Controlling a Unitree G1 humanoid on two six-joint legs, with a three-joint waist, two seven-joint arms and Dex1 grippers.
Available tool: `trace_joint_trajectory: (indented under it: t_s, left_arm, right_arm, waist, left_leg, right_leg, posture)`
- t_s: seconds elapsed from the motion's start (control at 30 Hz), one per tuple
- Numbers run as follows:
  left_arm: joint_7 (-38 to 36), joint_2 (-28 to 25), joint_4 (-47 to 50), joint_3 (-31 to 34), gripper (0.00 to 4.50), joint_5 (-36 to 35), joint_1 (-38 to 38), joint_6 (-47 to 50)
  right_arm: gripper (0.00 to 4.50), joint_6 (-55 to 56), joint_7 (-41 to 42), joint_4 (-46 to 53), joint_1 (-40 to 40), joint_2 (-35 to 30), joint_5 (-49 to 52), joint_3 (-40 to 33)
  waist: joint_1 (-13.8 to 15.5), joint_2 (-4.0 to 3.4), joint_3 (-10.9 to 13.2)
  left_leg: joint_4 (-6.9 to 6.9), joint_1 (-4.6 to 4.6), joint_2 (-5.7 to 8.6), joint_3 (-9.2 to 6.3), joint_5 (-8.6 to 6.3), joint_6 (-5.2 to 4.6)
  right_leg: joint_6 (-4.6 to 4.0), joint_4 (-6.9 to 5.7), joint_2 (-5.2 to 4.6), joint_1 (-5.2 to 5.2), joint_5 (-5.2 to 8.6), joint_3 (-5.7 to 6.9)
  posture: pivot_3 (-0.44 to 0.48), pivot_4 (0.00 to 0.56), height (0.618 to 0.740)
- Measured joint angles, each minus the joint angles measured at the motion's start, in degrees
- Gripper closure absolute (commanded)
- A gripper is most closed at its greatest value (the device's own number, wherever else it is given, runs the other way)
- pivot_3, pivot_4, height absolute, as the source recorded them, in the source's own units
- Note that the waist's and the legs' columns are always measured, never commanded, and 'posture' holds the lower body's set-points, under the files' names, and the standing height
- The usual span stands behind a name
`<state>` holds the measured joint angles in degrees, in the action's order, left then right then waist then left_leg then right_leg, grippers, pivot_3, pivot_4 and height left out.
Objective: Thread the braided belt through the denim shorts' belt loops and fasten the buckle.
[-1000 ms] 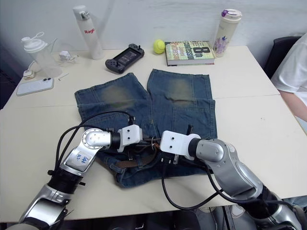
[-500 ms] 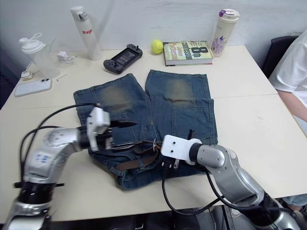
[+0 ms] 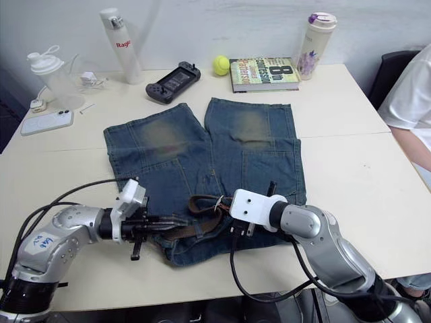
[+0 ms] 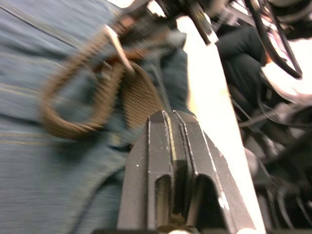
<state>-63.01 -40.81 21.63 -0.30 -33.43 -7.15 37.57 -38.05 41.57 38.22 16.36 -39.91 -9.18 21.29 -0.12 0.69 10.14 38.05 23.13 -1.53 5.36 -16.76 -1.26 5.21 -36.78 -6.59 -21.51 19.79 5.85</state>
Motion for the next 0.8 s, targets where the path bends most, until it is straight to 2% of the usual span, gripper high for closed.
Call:
trace_joint_trajectory:
  t_s: [0.1, 0.2, 0.27, 0.4, 0.47, 0.53, 0.67, 0.8]
  left_arm:
    - [-1.32, -5.04, -1.80, -5.80, 4.45, 9.18, 1.98, -8.99]
    - [-1.60, -6.41, -4.16, -9.81, 4.45, 15.86, 0.98, -19.92]
    - [-0.81, -6.47, -5.16, -11.19, 4.45, 18.35, 0.05, -23.94]
    - [0.89, -5.88, -8.62, -11.85, 4.45, 20.02, -0.77, -27.19]
    - [1.36, -5.87, -9.27, -12.13, 4.45, 20.50, -0.55, -28.57]
    - [1.34, -6.00, -10.43, -12.26, 4.45, 21.12, -0.31, -29.86]
    - [1.51, -6.00, -11.03, -12.68, 4.45, 21.48, -0.19, -31.67]
    - [1.66, -6.05, -11.23, -12.94, 4.45, 21.66, -0.04, -33.10]
  right_arm:
    - [4.50, 0.08, 0.01, 0.51, -1.21, -0.19, 0.09, -1.65]
    - [4.50, 0.71, 0.02, 1.03, -2.60, -0.24, 0.25, -2.54]
    - [4.50, 4.27, 0.29, 1.82, -5.78, -1.94, 0.81, -4.94]
    - [4.50, 23.79, 1.69, -0.78, -20.09, -11.58, 0.98, -14.76]
    - [4.50, 37.25, 1.22, -6.60, -29.35, -17.78, -0.81, -20.92]
    - [4.50, 44.52, 0.33, -10.65, -33.52, -19.59, -2.12, -25.49]
    - [4.50, 48.31, -1.37, -15.42, -35.41, -21.42, -4.83, -30.51]
    - [4.50, 46.70, -3.11, -16.47, -32.85, -20.83, -7.26, -30.90]
  waist:
    - [0.07, -0.03, -0.01]
    - [0.33, -0.12, -0.10]
    - [0.45, -0.40, -0.28]
    - [0.78, -0.55, -0.41]
    - [0.85, -0.55, -0.39]
    - [0.75, -0.49, -0.45]
    - [0.58, -0.75, -0.64]
    - [0.67, -0.77, -0.65]
  left_leg:
    - [-0.01, -0.03, 0.01, 0.03, 0.00, 0.01]
    - [-0.01, -0.07, 0.02, 0.01, -0.03, 0.00]
    - [-0.02, -0.10, 0.05, 0.03, -0.10, -0.05]
    - [-0.13, -0.38, 0.01, 0.16, -0.11, -0.07]
    - [-0.40, -1.09, 0.00, 0.31, -0.13, -0.07]
    - [-0.92, -2.05, -0.03, 0.42, -0.22, -0.06]
    - [-0.95, -2.20, -0.16, 0.36, -0.54, -0.11]
    - [-0.94, -2.14, -0.18, 0.28, -0.37, 0.24]
  right_leg:
    - [-0.03, 0.05, 0.00, -0.01, 0.01, 0.00]
    - [-0.05, 0.28, -0.07, 0.06, 0.03, 0.01]
    - [-0.05, 0.32, -0.10, 0.09, 0.03, -0.02]
    - [-0.05, 0.36, -0.02, 0.29, 0.03, -0.05]
    - [-0.04, 0.62, -0.03, 0.92, 0.03, -0.06]
    - [-0.06, 0.94, -0.01, 1.72, 0.04, -0.13]
    - [-0.20, 1.00, 0.00, 1.85, 0.12, -0.26]
    - [-0.27, 0.98, 0.00, 1.82, 0.16, -0.20]
  posture:
    - [0.000, 0.150, 0.740]
    - [0.000, 0.150, 0.740]
    - [0.000, 0.150, 0.740]
    - [0.000, 0.150, 0.740]
    - [0.000, 0.150, 0.740]
    - [0.000, 0.150, 0.740]
    - [0.000, 0.150, 0.740]
    - [0.000, 0.150, 0.740]
